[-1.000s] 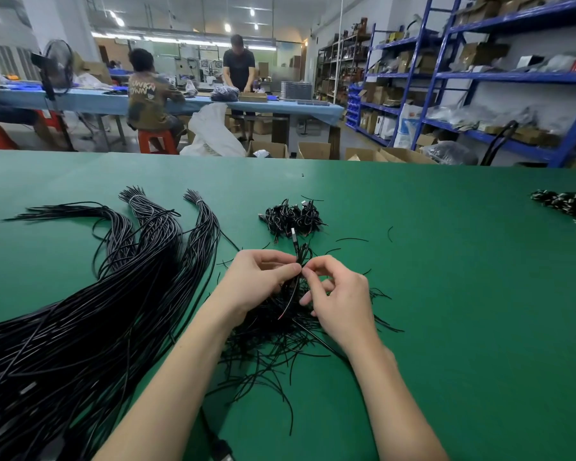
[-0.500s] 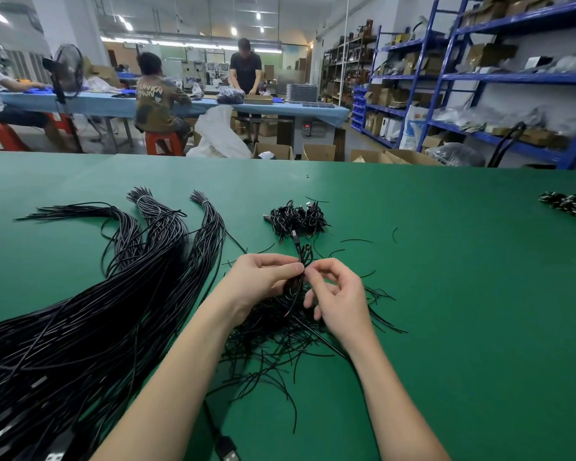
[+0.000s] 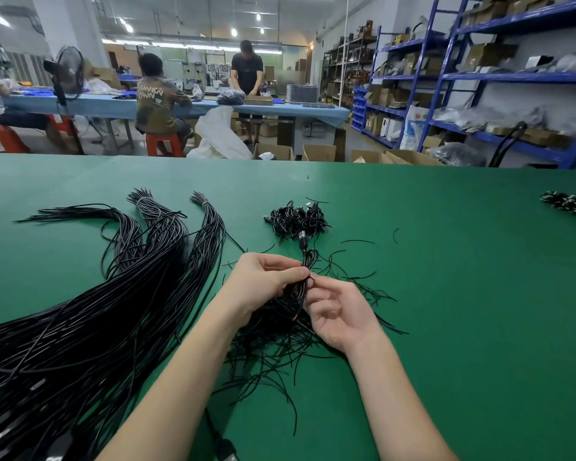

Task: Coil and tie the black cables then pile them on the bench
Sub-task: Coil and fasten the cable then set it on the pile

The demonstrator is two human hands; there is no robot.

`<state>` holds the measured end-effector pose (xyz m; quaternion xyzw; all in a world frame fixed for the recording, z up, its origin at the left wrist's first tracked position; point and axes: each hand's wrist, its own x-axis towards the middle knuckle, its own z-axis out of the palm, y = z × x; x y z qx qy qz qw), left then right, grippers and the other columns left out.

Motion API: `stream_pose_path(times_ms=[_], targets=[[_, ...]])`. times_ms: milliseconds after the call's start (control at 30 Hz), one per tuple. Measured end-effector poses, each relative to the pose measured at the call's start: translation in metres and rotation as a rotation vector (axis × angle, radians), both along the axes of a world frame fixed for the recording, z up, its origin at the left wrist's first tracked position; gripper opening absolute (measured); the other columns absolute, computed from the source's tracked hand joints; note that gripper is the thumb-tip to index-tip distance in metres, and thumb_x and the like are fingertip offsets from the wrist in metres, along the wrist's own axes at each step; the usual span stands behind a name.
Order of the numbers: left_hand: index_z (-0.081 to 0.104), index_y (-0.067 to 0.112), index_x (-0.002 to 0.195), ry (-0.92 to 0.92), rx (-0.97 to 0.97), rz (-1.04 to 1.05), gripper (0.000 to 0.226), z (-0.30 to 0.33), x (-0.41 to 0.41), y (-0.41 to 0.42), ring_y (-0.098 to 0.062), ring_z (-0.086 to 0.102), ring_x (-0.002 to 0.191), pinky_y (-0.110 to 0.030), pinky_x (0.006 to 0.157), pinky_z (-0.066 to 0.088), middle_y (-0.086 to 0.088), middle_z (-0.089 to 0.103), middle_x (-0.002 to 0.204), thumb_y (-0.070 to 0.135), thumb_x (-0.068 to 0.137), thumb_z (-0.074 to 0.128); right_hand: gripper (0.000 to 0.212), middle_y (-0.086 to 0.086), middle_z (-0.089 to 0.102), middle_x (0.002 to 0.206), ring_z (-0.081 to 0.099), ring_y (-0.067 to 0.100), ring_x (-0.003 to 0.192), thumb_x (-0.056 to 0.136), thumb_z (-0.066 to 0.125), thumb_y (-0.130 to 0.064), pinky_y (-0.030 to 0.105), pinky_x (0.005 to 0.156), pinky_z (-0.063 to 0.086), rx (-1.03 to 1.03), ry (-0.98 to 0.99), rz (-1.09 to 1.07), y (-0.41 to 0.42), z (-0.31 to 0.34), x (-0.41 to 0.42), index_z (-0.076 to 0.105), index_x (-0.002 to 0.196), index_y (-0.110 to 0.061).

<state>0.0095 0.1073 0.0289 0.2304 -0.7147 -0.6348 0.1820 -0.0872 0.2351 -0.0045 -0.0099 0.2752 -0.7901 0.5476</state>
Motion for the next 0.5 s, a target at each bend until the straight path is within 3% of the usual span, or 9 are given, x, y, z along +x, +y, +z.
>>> stream_pose_path(times_ms=[67, 133, 200, 300, 400, 500], targets=[[0.08, 0.019, 0.088, -0.007, 0.01, 0.041, 0.007, -0.001, -0.001, -0.001, -0.018, 0.071, 0.08, -0.031, 0.081, 0.058, -0.005, 0.079, 0.085, 0.02, 0.081, 0.083, 0.008, 0.003, 0.062, 0.075, 0.05, 0.004, 0.049, 0.09, 0.063, -0.005, 0.011, 0.035, 0.033, 0.088, 0.184, -0.027, -0.001, 0.001, 0.003, 0.066, 0.097, -0.001], [0.079, 0.01, 0.091, 0.011, 0.167, 0.048, 0.009, 0.0, 0.0, -0.005, -0.019, 0.071, 0.075, -0.028, 0.075, 0.06, -0.01, 0.078, 0.086, 0.014, 0.082, 0.08, 0.01, 0.0, 0.07, 0.08, 0.058, 0.006, 0.056, 0.096, 0.066, -0.009, 0.016, 0.044, 0.041, 0.247, 0.651, -0.142, -0.002, 0.001, 0.005, 0.068, 0.105, -0.007], [0.078, 0.003, 0.094, 0.032, 0.308, 0.033, 0.013, 0.001, 0.003, -0.008, -0.013, 0.068, 0.064, -0.02, 0.065, 0.057, -0.01, 0.076, 0.083, 0.009, 0.082, 0.079, 0.009, -0.001, 0.074, 0.085, 0.063, 0.009, 0.062, 0.094, 0.071, -0.008, 0.019, 0.05, 0.046, 0.316, 1.038, -0.269, -0.002, 0.0, 0.005, 0.071, 0.101, -0.014], [0.077, 0.001, 0.1, 0.006, 0.335, 0.003, 0.021, 0.002, 0.004, -0.011, -0.01, 0.065, 0.062, -0.022, 0.071, 0.051, -0.01, 0.074, 0.082, 0.01, 0.082, 0.079, 0.015, -0.011, 0.075, 0.083, 0.065, 0.012, 0.066, 0.089, 0.078, -0.015, 0.017, 0.058, 0.049, 0.392, 1.402, -0.458, 0.0, -0.004, 0.006, 0.075, 0.088, -0.03], [0.077, 0.002, 0.1, -0.014, 0.335, -0.051, 0.019, 0.004, 0.004, -0.01, -0.005, 0.061, 0.055, -0.015, 0.057, 0.048, -0.002, 0.071, 0.071, 0.012, 0.083, 0.078, 0.011, -0.019, 0.075, 0.086, 0.062, 0.006, 0.069, 0.085, 0.082, -0.026, 0.013, 0.068, 0.049, 0.401, 1.505, -0.574, 0.004, -0.006, 0.004, 0.077, 0.085, -0.036], [0.077, 0.004, 0.099, -0.005, 0.321, -0.068, 0.017, 0.005, 0.005, -0.011, -0.004, 0.061, 0.053, -0.013, 0.051, 0.047, 0.0, 0.072, 0.069, 0.012, 0.084, 0.077, 0.005, -0.021, 0.075, 0.087, 0.062, 0.004, 0.069, 0.085, 0.081, -0.031, 0.01, 0.063, 0.046, 0.384, 1.525, -0.586, 0.004, -0.007, 0.003, 0.078, 0.088, -0.035]])
